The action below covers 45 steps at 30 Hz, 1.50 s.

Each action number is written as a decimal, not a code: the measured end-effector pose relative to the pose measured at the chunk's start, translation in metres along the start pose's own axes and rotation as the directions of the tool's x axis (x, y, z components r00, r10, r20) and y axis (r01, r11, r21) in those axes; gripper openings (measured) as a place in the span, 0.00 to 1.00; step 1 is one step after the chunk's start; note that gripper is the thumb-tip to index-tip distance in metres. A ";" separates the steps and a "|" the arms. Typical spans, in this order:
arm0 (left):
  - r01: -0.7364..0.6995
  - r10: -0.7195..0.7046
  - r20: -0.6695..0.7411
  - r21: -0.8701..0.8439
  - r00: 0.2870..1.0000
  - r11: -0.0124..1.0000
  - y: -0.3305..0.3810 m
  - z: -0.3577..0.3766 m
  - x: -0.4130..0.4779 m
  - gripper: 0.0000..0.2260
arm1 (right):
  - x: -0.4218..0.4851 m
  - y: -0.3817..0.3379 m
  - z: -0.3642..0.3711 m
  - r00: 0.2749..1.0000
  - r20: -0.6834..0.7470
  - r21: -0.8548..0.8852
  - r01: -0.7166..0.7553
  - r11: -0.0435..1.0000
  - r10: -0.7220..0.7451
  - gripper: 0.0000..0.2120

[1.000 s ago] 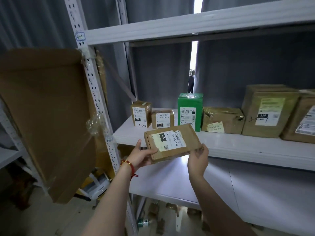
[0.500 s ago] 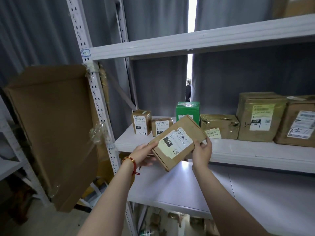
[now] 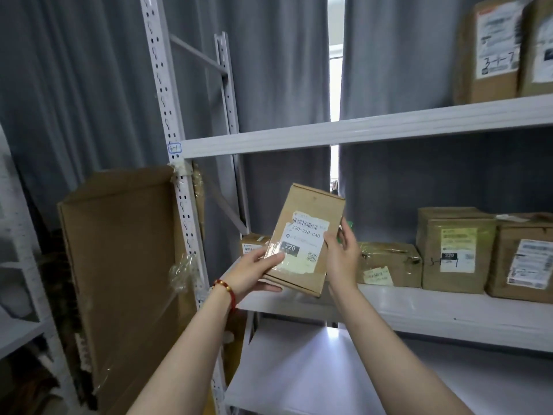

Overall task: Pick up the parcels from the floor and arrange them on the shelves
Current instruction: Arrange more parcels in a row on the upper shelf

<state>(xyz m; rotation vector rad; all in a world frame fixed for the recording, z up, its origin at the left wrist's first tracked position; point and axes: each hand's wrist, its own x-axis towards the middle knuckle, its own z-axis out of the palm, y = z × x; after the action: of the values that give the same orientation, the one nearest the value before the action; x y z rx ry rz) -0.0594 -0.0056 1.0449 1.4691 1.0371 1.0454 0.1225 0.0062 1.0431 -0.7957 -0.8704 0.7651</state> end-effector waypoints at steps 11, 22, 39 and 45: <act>-0.354 0.318 -0.286 -0.083 0.904 0.931 0.128 0.039 0.015 0.11 | 0.033 -0.084 0.023 0.902 0.270 -0.058 0.365 0.929 -0.337 0.32; -0.533 0.532 -0.242 0.068 0.811 0.843 0.210 0.128 0.082 0.39 | 0.125 -0.172 -0.029 0.808 0.156 -0.335 0.584 0.739 -0.568 0.24; -0.456 0.607 -0.128 0.544 0.785 0.704 0.267 0.205 0.207 0.28 | 0.276 -0.255 -0.100 0.825 0.262 -0.816 0.466 0.343 -0.500 0.25; -0.268 0.458 -0.141 0.647 0.878 0.714 0.278 0.213 0.234 0.38 | 0.290 -0.256 -0.124 0.786 0.376 -0.899 0.437 0.011 -0.491 0.26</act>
<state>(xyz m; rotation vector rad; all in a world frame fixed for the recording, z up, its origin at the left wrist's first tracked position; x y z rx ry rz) 0.2285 0.1347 1.3180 2.1695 1.4221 1.3110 0.4181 0.0887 1.3094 -1.5222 -1.5079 -0.6370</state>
